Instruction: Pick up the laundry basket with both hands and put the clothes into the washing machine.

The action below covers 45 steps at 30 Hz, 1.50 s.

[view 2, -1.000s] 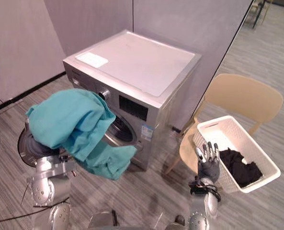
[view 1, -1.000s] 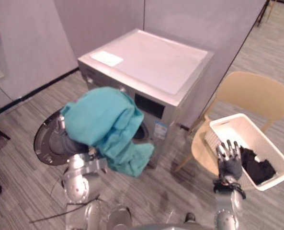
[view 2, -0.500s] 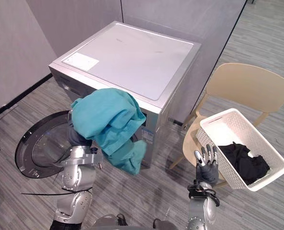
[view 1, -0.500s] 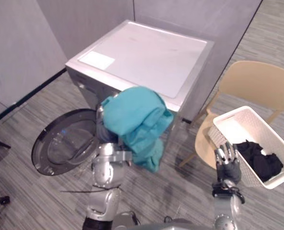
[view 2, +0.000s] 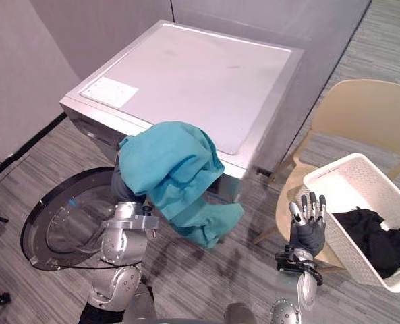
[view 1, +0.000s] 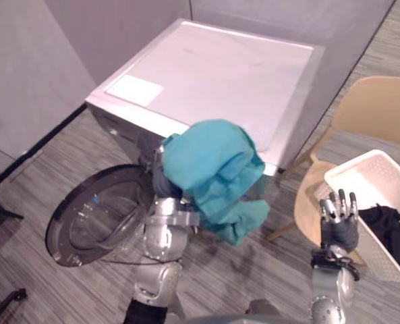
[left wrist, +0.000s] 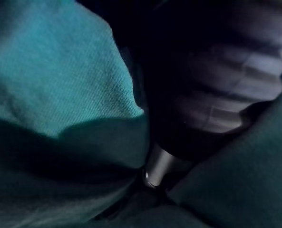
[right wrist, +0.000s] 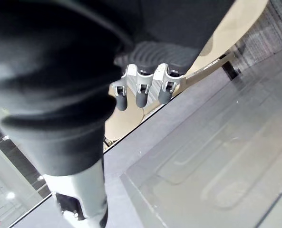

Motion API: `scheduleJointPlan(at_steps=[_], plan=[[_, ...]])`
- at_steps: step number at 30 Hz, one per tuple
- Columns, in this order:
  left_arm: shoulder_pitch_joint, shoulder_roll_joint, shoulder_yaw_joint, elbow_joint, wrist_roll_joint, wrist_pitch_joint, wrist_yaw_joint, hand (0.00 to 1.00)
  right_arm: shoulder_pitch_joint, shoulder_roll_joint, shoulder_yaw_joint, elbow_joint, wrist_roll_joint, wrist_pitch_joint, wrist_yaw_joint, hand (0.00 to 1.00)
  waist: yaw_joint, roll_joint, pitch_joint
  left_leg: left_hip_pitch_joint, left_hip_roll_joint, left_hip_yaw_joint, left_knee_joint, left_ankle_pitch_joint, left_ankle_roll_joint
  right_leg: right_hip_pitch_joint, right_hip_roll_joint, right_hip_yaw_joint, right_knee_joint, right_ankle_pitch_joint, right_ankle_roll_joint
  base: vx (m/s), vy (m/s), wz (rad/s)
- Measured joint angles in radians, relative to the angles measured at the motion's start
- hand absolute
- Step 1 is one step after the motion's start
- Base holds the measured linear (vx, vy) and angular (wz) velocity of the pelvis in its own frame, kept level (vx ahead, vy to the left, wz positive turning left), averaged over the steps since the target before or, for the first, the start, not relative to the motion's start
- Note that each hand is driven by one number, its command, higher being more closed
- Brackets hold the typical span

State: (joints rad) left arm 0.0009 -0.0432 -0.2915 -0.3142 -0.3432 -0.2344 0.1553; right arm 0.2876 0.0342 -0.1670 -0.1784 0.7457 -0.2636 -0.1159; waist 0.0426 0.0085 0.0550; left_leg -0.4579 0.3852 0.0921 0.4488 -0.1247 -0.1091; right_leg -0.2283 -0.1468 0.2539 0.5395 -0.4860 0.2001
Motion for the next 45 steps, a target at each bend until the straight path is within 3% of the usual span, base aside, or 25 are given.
scheduleJointPlan(at_steps=[1,2,3,5,6,7,8,9,10,12,13,16,19,21,23,24,25,26,27,29,31,34,37,40,45], plan=[[-0.014,0.015,-0.01,0.024,-0.001,0.002,0.001,1.0,-0.016,0.019,-0.019,0.029,0.001,0.0,-0.01,0.0,-0.008,-0.002,-0.011,-0.005,-0.016,0.033,0.037,-0.023,-0.144,0.028,-0.05,0.008,-0.069,0.028,0.061,0.24,0.662,-0.35],[-0.033,0.033,-0.019,0.046,-0.001,0.006,0.003,1.0,-0.018,0.034,-0.02,0.042,0.011,0.005,-0.021,0.0,-0.007,-0.038,-0.004,-0.033,-0.051,0.063,0.111,-0.051,-0.108,0.037,-0.1,0.017,-0.148,0.124,0.068,0.22,0.654,-0.3],[-0.035,0.035,-0.018,0.053,-0.003,0.007,0.006,1.0,-0.019,0.035,-0.016,0.042,0.015,0.007,-0.021,0.0,-0.004,-0.039,-0.005,-0.054,-0.054,0.074,0.143,-0.062,-0.091,0.044,-0.109,0.015,-0.195,0.192,0.064,0.22,0.628,-0.3],[-0.043,0.061,-0.017,0.055,-0.01,0.003,0.02,1.0,-0.007,0.039,-0.072,0.053,0.053,-0.004,-0.057,0.0,0.007,-0.037,-0.001,-0.167,-0.044,0.084,0.34,-0.069,-0.049,0.08,-0.136,0.013,-0.332,0.439,0.06,0.2,0.726,-0.42],[-0.065,0.075,-0.025,0.058,-0.009,0.001,0.019,1.0,-0.009,0.038,-0.095,0.051,0.069,-0.032,-0.057,0.0,-0.006,-0.014,-0.019,-0.209,-0.056,0.109,0.278,-0.085,-0.04,0.073,-0.154,-0.013,-0.372,0.547,0.064,0.13,0.679,-0.48],[-0.075,0.079,-0.028,0.057,-0.009,-0.001,0.019,1.0,-0.014,0.036,-0.089,0.048,0.069,-0.044,-0.055,0.0,-0.008,-0.002,-0.031,-0.196,-0.054,0.142,0.224,-0.115,0.048,0.061,-0.157,-0.031,-0.387,0.6,0.059,0.07,0.669,-0.33],[-0.108,0.099,-0.025,0.059,-0.009,-0.004,0.02,1.0,-0.028,0.035,-0.092,0.063,0.066,-0.058,-0.086,0.0,-0.017,-0.022,-0.04,-0.204,-0.077,0.201,0.221,-0.118,0.082,0.044,-0.199,-0.077,-0.442,0.728,0.036,0.09,0.608,-0.62],[-0.109,0.11,-0.002,0.047,-0.009,-0.009,0.022,1.0,-0.038,0.034,-0.114,0.064,0.068,-0.061,-0.094,0.0,-0.015,-0.016,-0.041,-0.201,-0.071,0.231,0.21,-0.122,0.116,0.028,-0.196,-0.144,-0.492,0.828,-0.005,0.08,0.554,-0.64],[-0.109,0.111,0.011,0.046,-0.009,-0.01,0.022,1.0,-0.039,0.033,-0.113,0.064,0.068,-0.063,-0.101,0.0,-0.019,-0.013,-0.04,-0.192,-0.072,0.237,0.196,-0.123,0.126,0.024,-0.188,-0.175,-0.483,0.8,0.006,0.08,0.467,-0.83],[-0.101,0.109,0.037,0.047,-0.009,-0.009,0.027,1.0,-0.035,0.029,-0.115,0.069,0.068,-0.056,-0.111,0.0,-0.024,-0.012,-0.039,-0.126,-0.08,0.261,0.129,-0.125,0.13,0.037,-0.129,-0.206,-0.437,0.662,0.038,0.1,0.356,-0.64],[-0.092,0.108,0.044,0.046,-0.009,-0.01,0.026,1.0,-0.031,0.029,-0.115,0.075,0.068,-0.049,-0.111,0.0,-0.017,-0.009,-0.039,-0.065,-0.089,0.277,0.076,-0.125,0.13,0.058,-0.088,-0.204,-0.403,0.59,0.073,0.11,0.253,-0.65],[-0.069,0.097,0.047,0.033,-0.009,-0.01,0.021,1.0,0.001,0.029,-0.079,0.069,0.065,-0.044,-0.08,0.0,-0.002,0.008,-0.047,0.045,-0.129,0.297,-0.036,-0.121,0.125,0.083,-0.001,-0.192,-0.332,0.467,0.064,0.07,0.171,-0.52],[-0.046,0.08,0.043,0.029,-0.009,-0.005,0.019,1.0,0.026,0.032,-0.056,0.052,0.063,-0.04,-0.044,0.0,-0.002,0.012,-0.048,0.077,-0.145,0.296,-0.093,-0.095,0.114,0.076,0.052,-0.16,-0.325,0.381,0.01,0.03,-0.026,-0.13],[-0.033,0.057,0.019,0.038,-0.009,0.002,0.015,1.0,0.065,0.038,-0.041,0.045,0.059,-0.031,-0.015,0.0,-0.004,0.022,-0.049,0.113,-0.141,0.285,-0.153,-0.05,0.087,0.054,0.091,-0.139,-0.334,0.32,-0.063,0.02,-0.194,0.16],[-0.023,0.035,0.006,0.041,-0.009,0.011,-0.005,1.0,0.086,0.04,-0.037,0.047,0.055,-0.015,-0.014,0.0,-0.009,0.035,-0.047,0.138,-0.131,0.264,-0.18,-0.013,0.057,0.049,0.099,-0.141,-0.393,0.314,-0.104,0.02,-0.34,0.45],[-0.019,0.029,0.002,0.041,-0.009,0.012,-0.017,1.0,0.093,0.04,-0.027,0.048,0.051,-0.007,-0.013,0.0,-0.004,0.03,-0.05,0.143,-0.127,0.255,-0.184,0.003,0.03,0.059,0.091,-0.141,-0.492,0.374,-0.149,0.01,-0.372,0.45],[-0.02,0.031,0.002,0.041,-0.009,0.012,-0.021,1.0,0.094,0.041,-0.023,0.047,0.049,-0.004,-0.011,0.0,-0.004,0.025,-0.048,0.144,-0.129,0.252,-0.184,0.007,0.023,0.06,0.09,-0.142,-0.514,0.416,-0.156,0.01,-0.404,0.64],[-0.017,0.021,-0.012,0.055,-0.009,0.021,-0.029,1.0,0.089,0.037,-0.012,0.058,0.046,0.006,0.003,0.0,-0.005,0.039,-0.053,0.144,-0.119,0.209,-0.201,0.031,-0.023,0.082,0.104,-0.143,-0.535,0.417,-0.116,0.01,-0.422,0.42],[0.003,0.007,-0.023,0.053,-0.008,0.032,-0.044,1.0,0.077,0.027,-0.011,0.058,0.039,0.01,0.011,0.0,0.019,0.067,-0.058,0.172,-0.084,0.207,-0.245,0.062,-0.034,0.087,0.147,-0.145,-0.526,0.422,-0.124,0.02,-0.411,0.34],[0.043,-0.004,-0.055,0.048,-0.008,0.035,-0.062,1.0,0.074,0.019,-0.01,0.058,0.037,0.012,0.019,0.0,0.029,0.084,-0.068,0.22,-0.066,0.207,-0.296,0.088,-0.045,0.104,0.185,-0.157,-0.506,0.416,-0.134,0.03,-0.339,0.08],[0.052,-0.004,-0.073,0.033,0.002,0.037,-0.084,1.0,0.076,0.023,-0.008,0.056,0.033,0.01,0.033,0.0,0.021,0.086,-0.07,0.263,-0.065,0.215,-0.3,0.089,-0.046,0.116,0.217,-0.188,-0.434,0.366,-0.182,0.06,-0.264,0.35],[0.07,-0.005,-0.07,0.003,0.001,0.036,-0.09,1.0,0.09,0.031,0.008,0.056,0.032,0.01,0.034,0.0,0.026,0.075,-0.063,0.267,-0.047,0.195,-0.251,0.089,-0.046,0.1,0.233,-0.217,-0.321,0.299,-0.21,0.0,-0.184,0.32],[0.097,-0.004,-0.068,-0.003,0.001,0.036,-0.09,1.0,0.092,0.031,0.033,0.057,0.029,0.014,0.038,0.0,0.029,0.062,-0.054,0.241,-0.046,0.161,-0.157,0.062,-0.015,0.074,0.228,-0.226,-0.203,0.241,-0.202,-0.05,-0.095,0.19],[0.097,-0.003,-0.065,-0.007,0.001,0.037,-0.092,1.0,0.083,0.03,0.059,0.057,0.019,0.019,0.055,0.0,0.027,0.049,-0.045,0.207,-0.049,0.137,-0.069,0.008,-0.01,0.021,0.216,-0.22,-0.092,0.179,-0.207,-0.08,-0.012,-0.09],[0.096,0.009,-0.073,-0.008,0.001,0.043,-0.11,1.0,0.091,0.036,0.064,0.07,0.019,0.034,0.057,0.0,0.025,0.016,-0.031,0.175,-0.063,0.137,-0.028,-0.04,0.0,-0.045,0.192,-0.196,-0.015,0.141,-0.188,-0.11,0.058,-0.08]])
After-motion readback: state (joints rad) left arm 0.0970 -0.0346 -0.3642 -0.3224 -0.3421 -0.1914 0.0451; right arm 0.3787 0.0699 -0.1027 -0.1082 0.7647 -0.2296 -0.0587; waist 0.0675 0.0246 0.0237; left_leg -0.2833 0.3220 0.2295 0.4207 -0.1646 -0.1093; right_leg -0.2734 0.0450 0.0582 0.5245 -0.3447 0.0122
